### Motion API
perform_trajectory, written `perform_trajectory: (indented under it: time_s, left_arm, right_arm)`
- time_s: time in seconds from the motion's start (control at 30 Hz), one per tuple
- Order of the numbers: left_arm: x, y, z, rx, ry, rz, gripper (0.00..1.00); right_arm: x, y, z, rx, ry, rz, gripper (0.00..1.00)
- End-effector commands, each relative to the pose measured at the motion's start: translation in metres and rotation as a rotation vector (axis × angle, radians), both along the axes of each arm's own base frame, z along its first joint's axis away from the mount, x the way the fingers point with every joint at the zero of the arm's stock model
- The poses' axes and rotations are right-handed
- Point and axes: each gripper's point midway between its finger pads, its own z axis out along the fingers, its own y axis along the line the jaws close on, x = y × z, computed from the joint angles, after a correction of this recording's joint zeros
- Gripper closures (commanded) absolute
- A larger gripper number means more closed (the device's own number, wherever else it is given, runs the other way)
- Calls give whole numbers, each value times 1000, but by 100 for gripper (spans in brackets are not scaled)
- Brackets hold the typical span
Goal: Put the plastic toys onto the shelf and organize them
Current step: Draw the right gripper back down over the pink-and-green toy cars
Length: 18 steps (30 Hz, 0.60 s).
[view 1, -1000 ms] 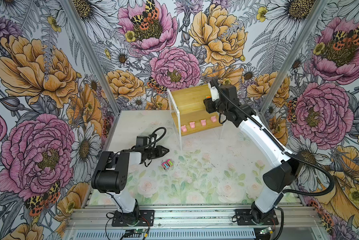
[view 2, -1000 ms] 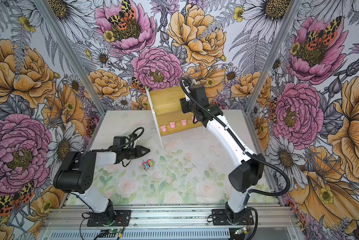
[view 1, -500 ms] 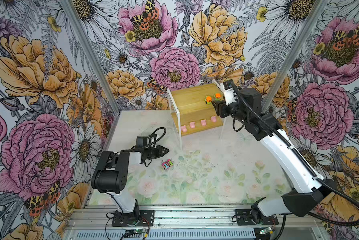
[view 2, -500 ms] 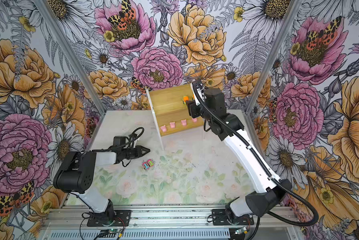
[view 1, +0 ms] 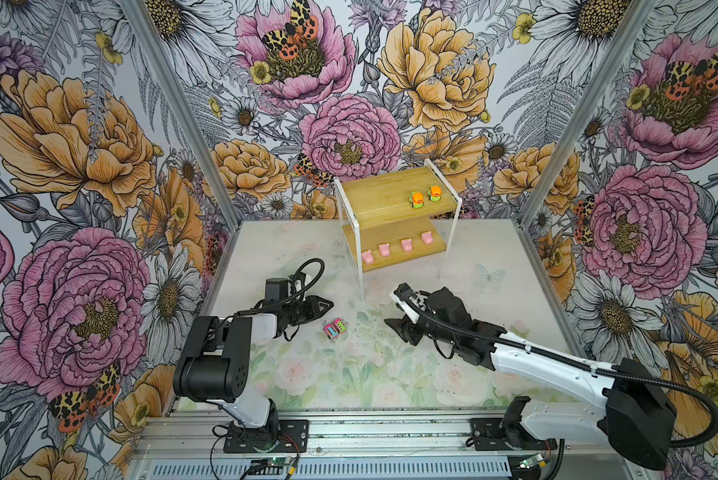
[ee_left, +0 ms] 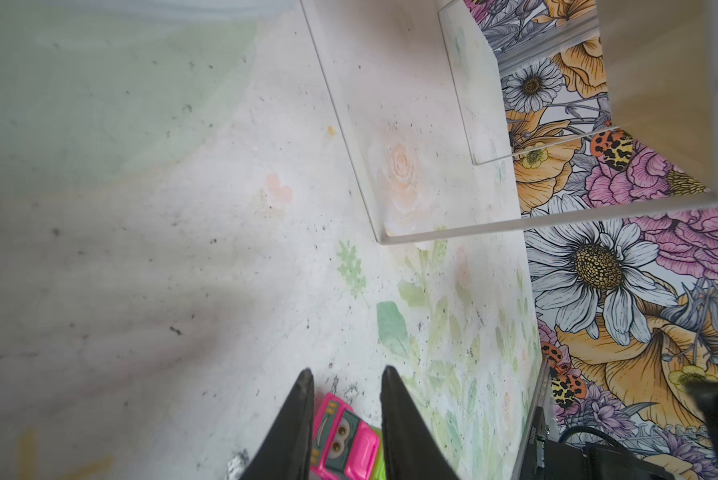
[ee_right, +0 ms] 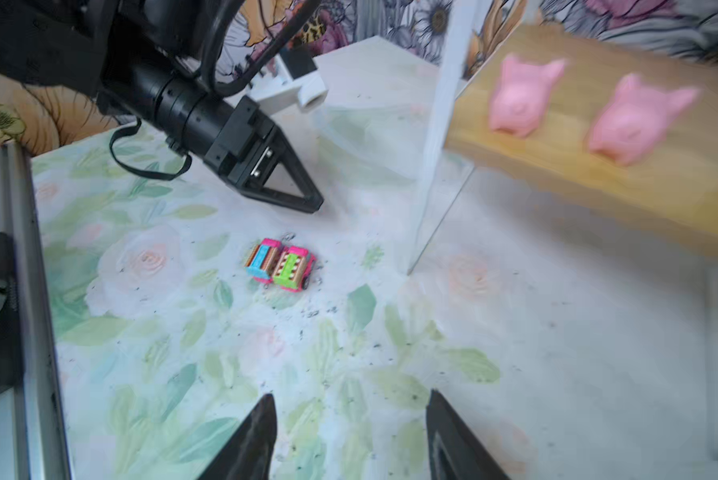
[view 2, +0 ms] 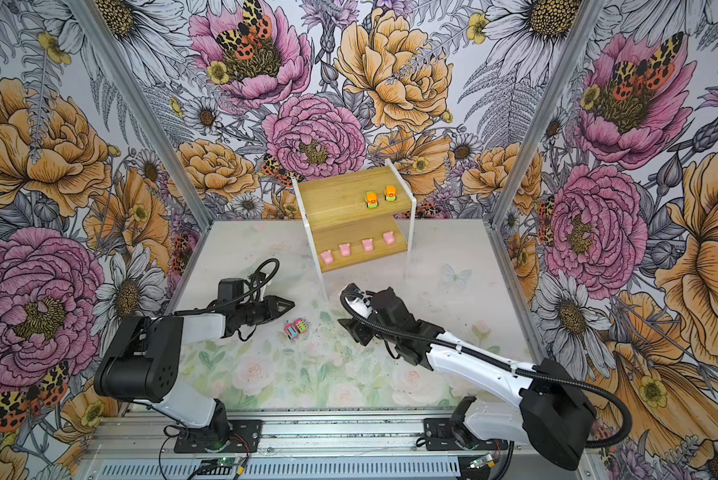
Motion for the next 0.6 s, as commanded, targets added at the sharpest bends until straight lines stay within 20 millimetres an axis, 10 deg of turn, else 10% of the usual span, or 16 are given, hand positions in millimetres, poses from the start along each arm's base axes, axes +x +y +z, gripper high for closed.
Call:
perform_trajectory:
  time_s: [0.0, 0.27, 0.57]
  left_arm:
    - [-2, 7, -2, 22, -2, 29, 70]
    - [0, 5, -7, 18, 15, 17, 70]
    - [1, -4, -13, 3, 39, -15, 70]
  right_arm:
    - [1, 32, 19, 141, -89, 0, 45]
    - [-13, 79, -42, 64, 2, 96, 57]
    - [-3, 112, -60, 78, 42, 125, 71]
